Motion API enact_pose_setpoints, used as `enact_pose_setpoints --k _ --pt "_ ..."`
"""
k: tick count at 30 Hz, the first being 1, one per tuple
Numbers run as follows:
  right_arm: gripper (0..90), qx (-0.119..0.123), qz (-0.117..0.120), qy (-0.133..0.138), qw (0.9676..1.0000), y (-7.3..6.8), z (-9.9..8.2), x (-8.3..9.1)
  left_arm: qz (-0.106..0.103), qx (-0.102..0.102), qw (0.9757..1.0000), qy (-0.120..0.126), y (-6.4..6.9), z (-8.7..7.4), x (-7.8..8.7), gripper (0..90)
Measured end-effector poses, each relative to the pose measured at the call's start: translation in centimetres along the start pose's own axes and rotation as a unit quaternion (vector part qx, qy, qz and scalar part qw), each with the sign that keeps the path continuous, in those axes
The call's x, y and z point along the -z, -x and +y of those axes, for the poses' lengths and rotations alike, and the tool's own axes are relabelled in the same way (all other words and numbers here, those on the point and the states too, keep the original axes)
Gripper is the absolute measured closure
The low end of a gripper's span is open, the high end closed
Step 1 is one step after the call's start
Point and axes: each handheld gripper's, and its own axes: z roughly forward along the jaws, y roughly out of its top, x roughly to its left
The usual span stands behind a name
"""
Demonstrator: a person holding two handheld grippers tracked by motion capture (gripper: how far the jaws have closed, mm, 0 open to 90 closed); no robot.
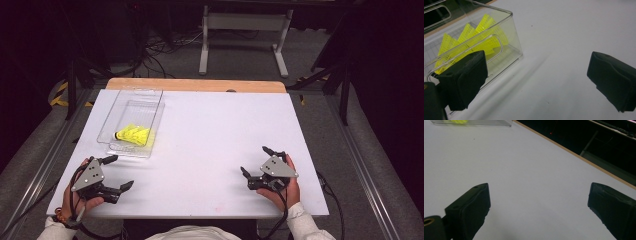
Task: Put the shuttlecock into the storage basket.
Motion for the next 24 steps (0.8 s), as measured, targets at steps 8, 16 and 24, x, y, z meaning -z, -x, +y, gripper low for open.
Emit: enact_pose_setpoints --k 8,16,24 --pt "5.3 0.001 -0.002 0.003 1.0 -0.01 0.13 0.08 0.002 0.002 1.0 0.002 -0.02 -0.03 0.09 4.0" --pt "5.3 0.003 -0.002 0.002 1.0 -0.08 0.16 0.04 0.003 0.002 1.0 0.005 -0.05 -0.03 0.26 4.0" --pt "5.3 0.003 -0.003 0.001 1.0 0.02 0.07 0.03 0.002 0.002 1.0 0.0 -0.08 -0.02 0.04 4.0"
